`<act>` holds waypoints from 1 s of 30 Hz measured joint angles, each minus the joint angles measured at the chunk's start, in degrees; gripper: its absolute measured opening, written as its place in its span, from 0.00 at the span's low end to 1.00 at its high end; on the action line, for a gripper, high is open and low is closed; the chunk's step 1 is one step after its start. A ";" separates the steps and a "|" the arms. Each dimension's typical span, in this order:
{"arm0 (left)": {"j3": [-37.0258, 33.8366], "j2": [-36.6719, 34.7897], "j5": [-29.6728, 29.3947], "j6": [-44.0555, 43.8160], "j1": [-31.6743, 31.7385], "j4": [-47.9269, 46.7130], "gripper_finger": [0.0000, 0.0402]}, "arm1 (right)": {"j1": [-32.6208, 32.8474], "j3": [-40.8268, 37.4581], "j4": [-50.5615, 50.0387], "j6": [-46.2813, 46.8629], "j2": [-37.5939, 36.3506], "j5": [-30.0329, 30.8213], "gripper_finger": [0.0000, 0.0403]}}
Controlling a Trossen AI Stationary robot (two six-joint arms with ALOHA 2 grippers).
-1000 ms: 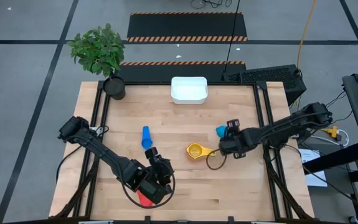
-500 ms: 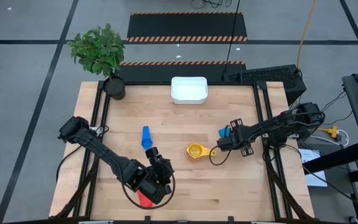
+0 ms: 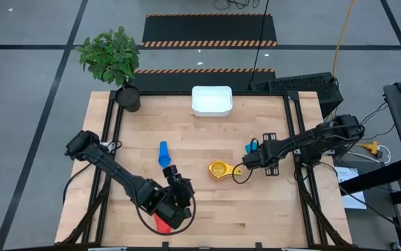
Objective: Nest measuring cups in basket
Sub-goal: Stack the light blue measuring cup on top of the yellow measuring cup
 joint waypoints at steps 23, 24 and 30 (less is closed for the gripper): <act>0.00 0.00 -0.02 -0.44 0.08 0.11 0.57 | -11.42 -4.82 7.89 -0.48 0.05 -10.55 0.64; 0.00 0.00 -0.02 -0.44 0.08 0.10 0.57 | -12.10 -4.85 8.25 -1.25 0.05 -11.65 0.63; 0.00 0.00 0.26 -0.44 -0.05 0.11 0.57 | -14.46 -5.31 9.60 -3.55 0.03 -16.04 0.55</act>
